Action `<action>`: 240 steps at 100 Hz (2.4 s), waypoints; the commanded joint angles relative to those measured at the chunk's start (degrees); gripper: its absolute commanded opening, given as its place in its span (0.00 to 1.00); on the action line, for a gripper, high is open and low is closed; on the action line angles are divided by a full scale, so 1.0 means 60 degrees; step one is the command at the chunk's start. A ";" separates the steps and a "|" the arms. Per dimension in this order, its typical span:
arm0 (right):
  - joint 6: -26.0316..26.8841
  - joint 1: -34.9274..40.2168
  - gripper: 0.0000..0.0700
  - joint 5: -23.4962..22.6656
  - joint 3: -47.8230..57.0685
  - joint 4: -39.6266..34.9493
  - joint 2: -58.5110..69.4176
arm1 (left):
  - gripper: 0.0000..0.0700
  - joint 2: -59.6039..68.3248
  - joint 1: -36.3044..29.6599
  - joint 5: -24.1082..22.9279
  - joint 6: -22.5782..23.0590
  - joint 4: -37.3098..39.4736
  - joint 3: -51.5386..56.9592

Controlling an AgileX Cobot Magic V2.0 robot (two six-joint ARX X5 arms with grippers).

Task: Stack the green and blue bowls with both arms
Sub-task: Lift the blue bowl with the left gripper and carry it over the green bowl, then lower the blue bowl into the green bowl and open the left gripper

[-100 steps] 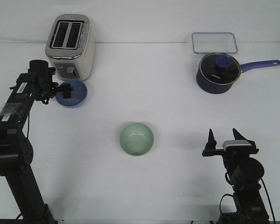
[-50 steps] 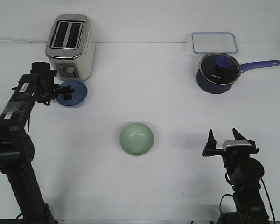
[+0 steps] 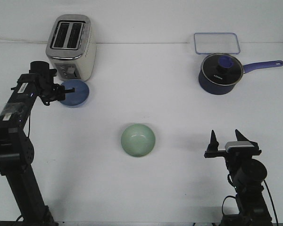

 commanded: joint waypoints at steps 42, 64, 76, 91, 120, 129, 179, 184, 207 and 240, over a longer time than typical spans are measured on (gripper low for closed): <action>0.0062 0.0015 0.83 0.0029 0.0000 0.0098 0.0036 | 0.01 -0.1679 -0.0029 0.2215 -0.0091 -0.1603 0.0087; 0.0062 0.0015 0.83 0.0029 0.0000 0.0098 0.0036 | 0.01 -0.2524 -0.0546 0.2605 -0.0109 -0.2430 0.0084; 0.0062 0.0015 0.83 0.0029 0.0000 0.0098 0.0036 | 0.01 -0.2783 -0.1133 0.2732 -0.0113 -0.2750 0.0058; 0.0062 0.0015 0.83 0.0029 0.0000 0.0098 0.0036 | 0.01 -0.2871 -0.2226 0.2805 -0.0109 -0.2976 0.0051; 0.0062 0.0015 0.83 0.0029 0.0000 0.0098 0.0036 | 0.01 -0.2871 -0.4364 0.2805 0.0033 -0.2987 -0.0066; 0.0062 0.0015 0.83 0.0029 0.0000 0.0098 0.0036 | 0.01 -0.2871 -0.4838 0.2809 0.0033 -0.2936 -0.0266; 0.0062 0.0015 0.83 0.0029 0.0000 0.0098 0.0036 | 0.01 -0.2867 -0.6003 0.2918 -0.0058 -0.2222 -0.1406; 0.0062 0.0015 0.83 0.0029 0.0000 0.0098 0.0036 | 0.01 -0.2867 -0.6011 0.2918 -0.0117 -0.2106 -0.1413; 0.0062 0.0015 0.83 0.0029 0.0000 0.0098 0.0036 | 0.01 -0.2812 -0.6018 0.2903 -0.0353 -0.1796 -0.1413; 0.0062 0.0015 0.83 0.0029 0.0000 0.0095 0.0036 | 0.01 -0.2248 -0.6007 0.2823 -0.0361 -0.1774 -0.1413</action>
